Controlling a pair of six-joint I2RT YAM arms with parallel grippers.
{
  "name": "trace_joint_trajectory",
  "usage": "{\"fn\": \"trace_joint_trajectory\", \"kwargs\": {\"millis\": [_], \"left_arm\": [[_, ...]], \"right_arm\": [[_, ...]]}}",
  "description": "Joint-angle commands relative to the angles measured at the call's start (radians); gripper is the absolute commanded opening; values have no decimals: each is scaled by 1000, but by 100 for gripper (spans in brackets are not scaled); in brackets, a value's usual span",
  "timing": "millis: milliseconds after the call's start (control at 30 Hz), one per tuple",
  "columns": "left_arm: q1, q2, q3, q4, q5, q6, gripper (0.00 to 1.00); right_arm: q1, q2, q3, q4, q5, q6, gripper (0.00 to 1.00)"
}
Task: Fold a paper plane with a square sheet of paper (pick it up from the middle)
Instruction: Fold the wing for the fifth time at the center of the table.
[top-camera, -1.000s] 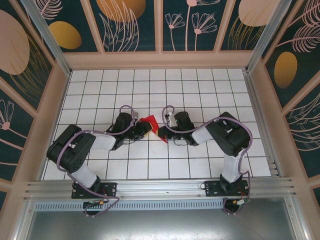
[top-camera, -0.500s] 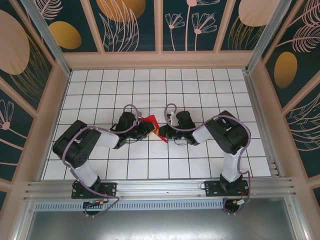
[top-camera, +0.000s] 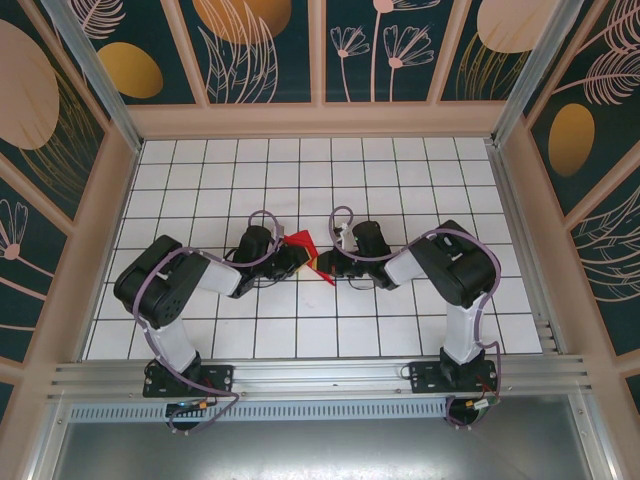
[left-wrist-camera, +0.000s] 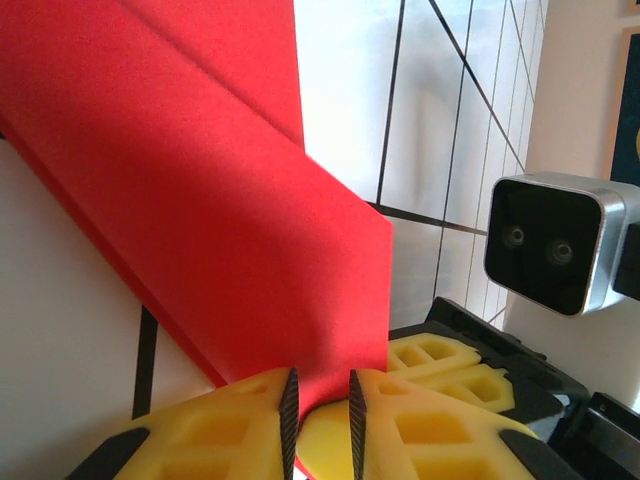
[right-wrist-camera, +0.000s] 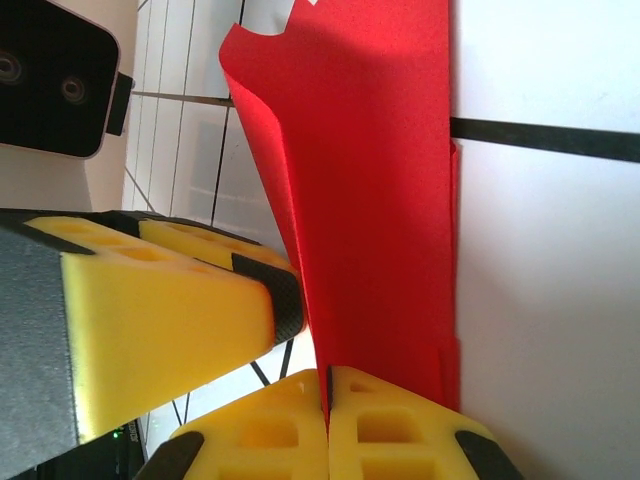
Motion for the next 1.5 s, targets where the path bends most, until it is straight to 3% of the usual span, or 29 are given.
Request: {"fn": "trace_joint_trajectory", "kwargs": {"millis": [0, 800, 1467], "left_arm": [[-5, 24, 15, 41, -14, 31, 24], [-5, 77, 55, -91, -64, 40, 17], [-6, 113, 111, -225, -80, 67, 12]], "right_arm": [[-3, 40, 12, -56, -4, 6, 7], [-3, -27, 69, -279, 14, -109, 23], [-27, -69, 75, -329, -34, -62, 26]]}}
